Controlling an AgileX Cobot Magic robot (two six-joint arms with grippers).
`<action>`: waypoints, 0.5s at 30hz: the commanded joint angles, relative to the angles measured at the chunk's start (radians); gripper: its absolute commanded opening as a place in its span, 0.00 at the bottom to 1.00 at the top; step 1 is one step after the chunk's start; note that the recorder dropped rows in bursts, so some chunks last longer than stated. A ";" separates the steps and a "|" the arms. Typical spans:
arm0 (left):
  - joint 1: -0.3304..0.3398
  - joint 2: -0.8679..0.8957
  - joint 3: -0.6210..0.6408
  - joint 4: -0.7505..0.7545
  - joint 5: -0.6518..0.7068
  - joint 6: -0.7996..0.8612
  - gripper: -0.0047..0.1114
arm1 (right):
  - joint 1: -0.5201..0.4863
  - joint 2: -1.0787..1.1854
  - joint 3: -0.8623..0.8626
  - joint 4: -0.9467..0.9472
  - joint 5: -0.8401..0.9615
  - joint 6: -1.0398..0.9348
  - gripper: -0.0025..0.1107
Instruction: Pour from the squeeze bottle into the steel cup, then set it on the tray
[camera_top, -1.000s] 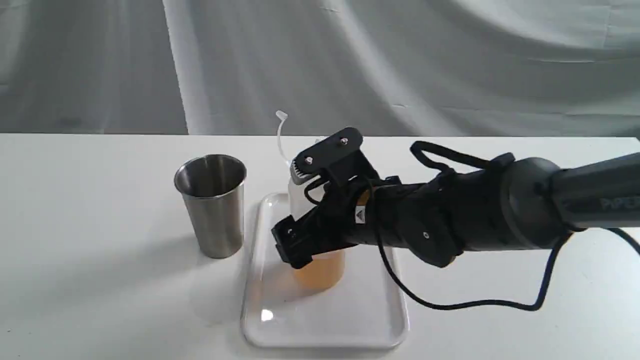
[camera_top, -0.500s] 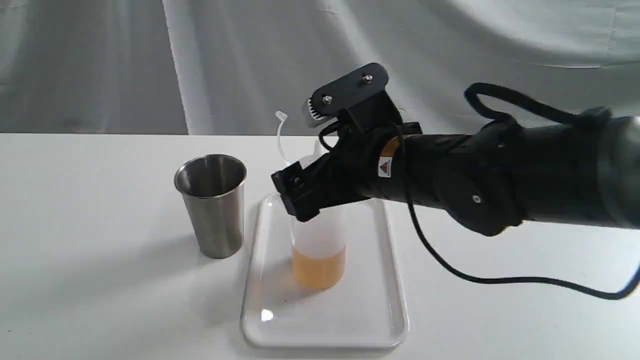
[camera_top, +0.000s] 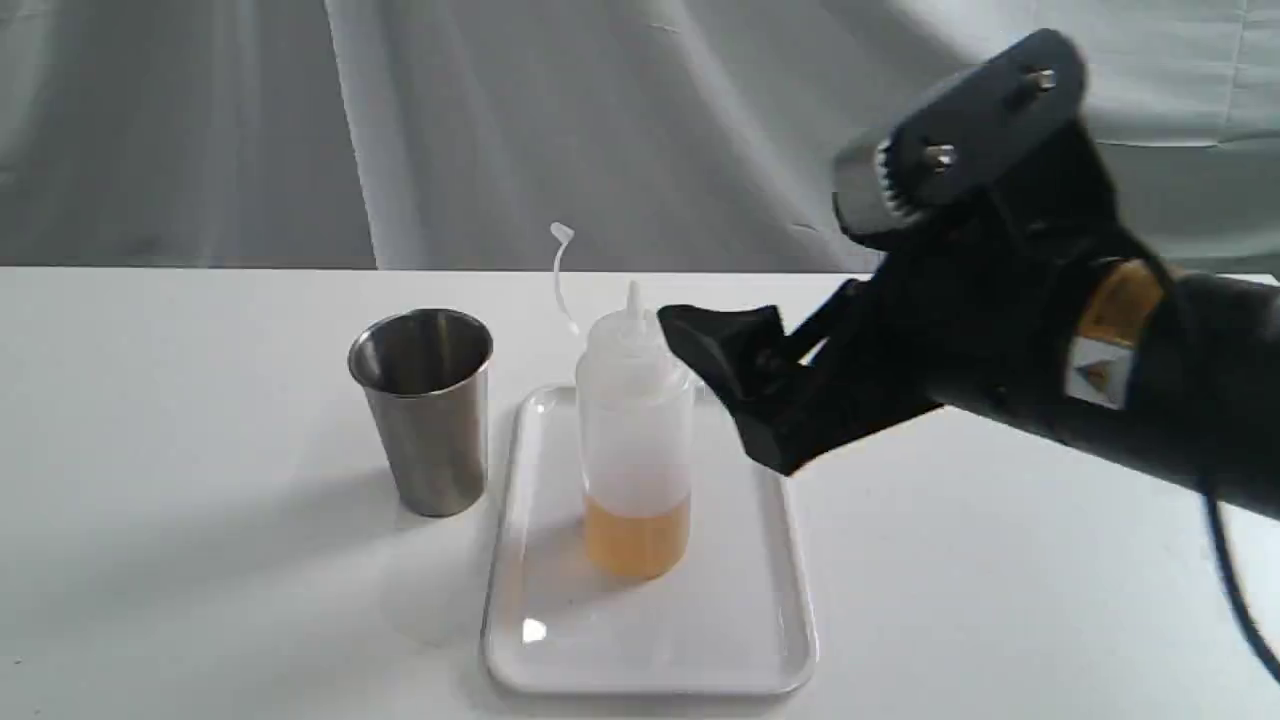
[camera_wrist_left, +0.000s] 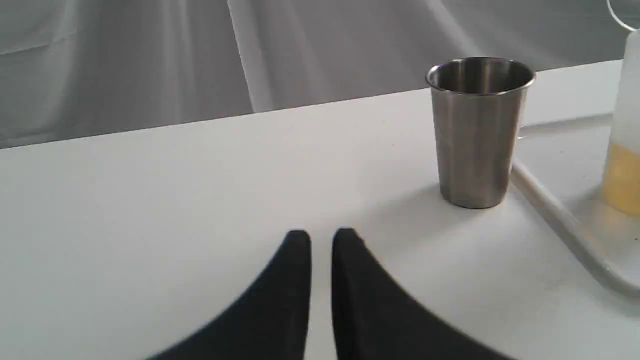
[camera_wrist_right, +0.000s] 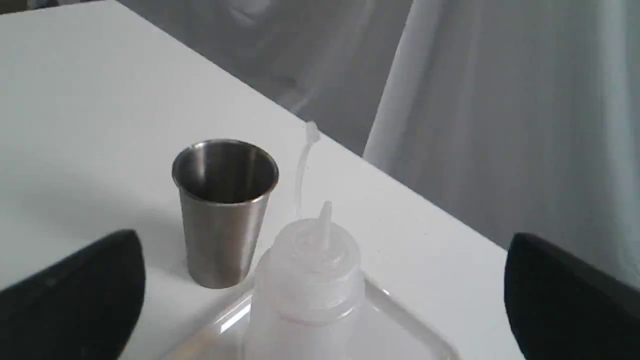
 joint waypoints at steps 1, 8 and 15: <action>-0.003 -0.005 0.004 0.001 -0.007 -0.002 0.11 | -0.007 -0.116 0.074 -0.019 -0.014 0.000 0.85; -0.003 -0.005 0.004 0.001 -0.007 -0.002 0.11 | -0.007 -0.346 0.170 0.058 0.058 0.002 0.52; -0.003 -0.005 0.004 0.001 -0.007 -0.002 0.11 | -0.007 -0.466 0.175 0.129 0.284 0.002 0.06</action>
